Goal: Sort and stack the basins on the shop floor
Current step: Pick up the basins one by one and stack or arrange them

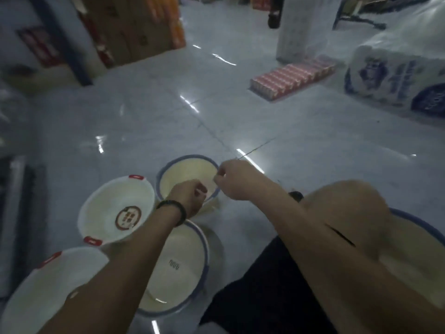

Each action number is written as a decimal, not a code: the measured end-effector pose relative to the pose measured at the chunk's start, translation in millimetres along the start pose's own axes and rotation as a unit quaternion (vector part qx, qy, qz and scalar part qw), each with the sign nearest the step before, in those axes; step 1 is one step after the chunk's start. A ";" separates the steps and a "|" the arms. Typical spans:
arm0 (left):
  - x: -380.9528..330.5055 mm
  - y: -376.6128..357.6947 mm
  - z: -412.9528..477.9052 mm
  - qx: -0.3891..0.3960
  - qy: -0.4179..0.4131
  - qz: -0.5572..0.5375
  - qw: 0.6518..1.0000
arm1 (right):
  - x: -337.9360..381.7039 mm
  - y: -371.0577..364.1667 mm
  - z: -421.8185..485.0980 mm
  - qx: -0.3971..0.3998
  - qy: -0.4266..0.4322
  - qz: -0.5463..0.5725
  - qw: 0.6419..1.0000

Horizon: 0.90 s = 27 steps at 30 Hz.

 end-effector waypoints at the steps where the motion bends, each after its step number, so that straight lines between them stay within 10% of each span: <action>1: 38.2 -22.2 -12.0 0.027 0.044 -0.007 0.999 | 6.4 -37.2 6.3 0.056 -0.007 -0.026 0.998; 10: 176.1 -196.0 -114.6 0.168 0.237 -0.072 0.954 | -42.6 -222.2 -38.3 0.352 -0.054 -0.205 0.912; 27: 138.2 -291.6 -86.2 0.278 0.161 0.044 0.946 | -92.3 -188.9 -39.2 0.333 -0.175 -0.052 0.925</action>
Point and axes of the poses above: each hand's wrist, its own z-axis towards the middle knuckle, its own y-axis out of the back of the hand, x = y × z, the point moved 6 cm from there along z, towards the middle knuckle, and after that the axes turned 10 degrees about z, right-handed, at the moved point
